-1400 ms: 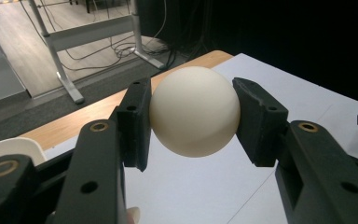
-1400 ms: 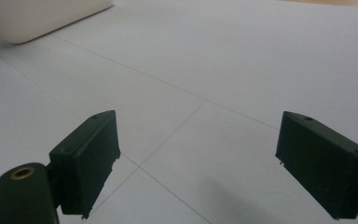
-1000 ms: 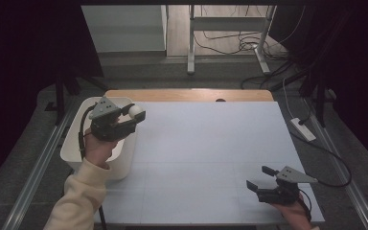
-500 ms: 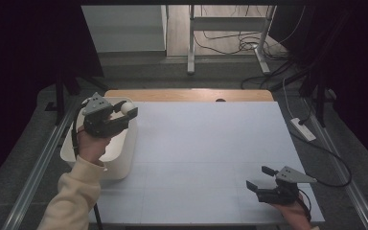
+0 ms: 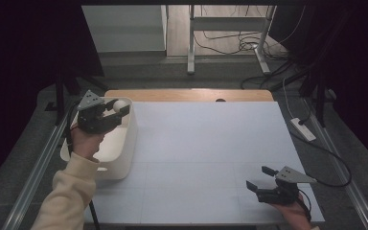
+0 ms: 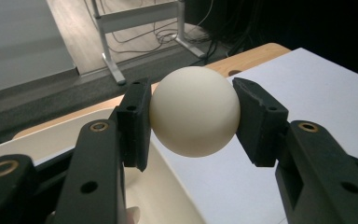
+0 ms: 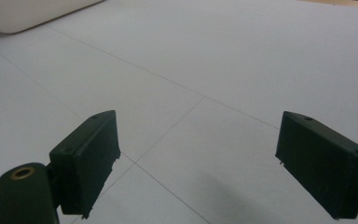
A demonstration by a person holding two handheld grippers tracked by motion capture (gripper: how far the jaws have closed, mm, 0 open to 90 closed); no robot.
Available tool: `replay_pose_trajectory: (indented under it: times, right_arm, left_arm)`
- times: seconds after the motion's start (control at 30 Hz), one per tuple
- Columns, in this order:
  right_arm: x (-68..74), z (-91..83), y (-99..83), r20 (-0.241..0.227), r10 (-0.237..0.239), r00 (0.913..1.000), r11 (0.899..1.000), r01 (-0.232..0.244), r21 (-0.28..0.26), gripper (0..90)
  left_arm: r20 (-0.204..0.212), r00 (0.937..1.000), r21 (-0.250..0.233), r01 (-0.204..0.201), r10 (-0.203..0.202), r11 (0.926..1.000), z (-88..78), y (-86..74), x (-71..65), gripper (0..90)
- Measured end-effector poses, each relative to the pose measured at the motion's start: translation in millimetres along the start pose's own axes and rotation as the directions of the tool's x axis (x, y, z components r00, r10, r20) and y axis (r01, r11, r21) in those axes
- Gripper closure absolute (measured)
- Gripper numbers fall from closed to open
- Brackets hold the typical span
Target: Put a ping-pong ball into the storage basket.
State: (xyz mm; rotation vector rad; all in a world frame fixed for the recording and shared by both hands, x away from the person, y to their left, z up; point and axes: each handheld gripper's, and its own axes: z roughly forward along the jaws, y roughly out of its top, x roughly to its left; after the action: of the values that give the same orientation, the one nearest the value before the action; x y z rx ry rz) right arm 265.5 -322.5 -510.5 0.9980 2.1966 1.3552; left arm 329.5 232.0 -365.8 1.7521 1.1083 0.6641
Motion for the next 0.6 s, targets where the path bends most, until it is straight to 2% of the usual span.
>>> replay_pose_trajectory:
  times: [0.23,0.33,0.6]
  right_arm:
    - [-0.1,-0.4,0.0,0.002,-0.003,1.0000,1.000,0.003,-0.001,13.3]
    - [-0.3,-0.4,-0.1,0.002,-0.003,1.0000,1.000,0.003,-0.002,13.3]
    - [-0.5,-0.2,-0.2,0.003,-0.002,1.0000,1.000,0.002,0.000,13.3]
  left_arm:
    - [-0.027,0.9995,0.025,0.020,-0.019,0.9995,3.5,-4.1,10.1,50.6]
    - [-0.041,0.9990,0.039,0.017,-0.015,0.9991,6.2,-5.2,12.6,50.6]
    - [-0.071,0.9964,0.071,0.052,-0.047,0.9962,15.4,-8.8,26.8,50.5]
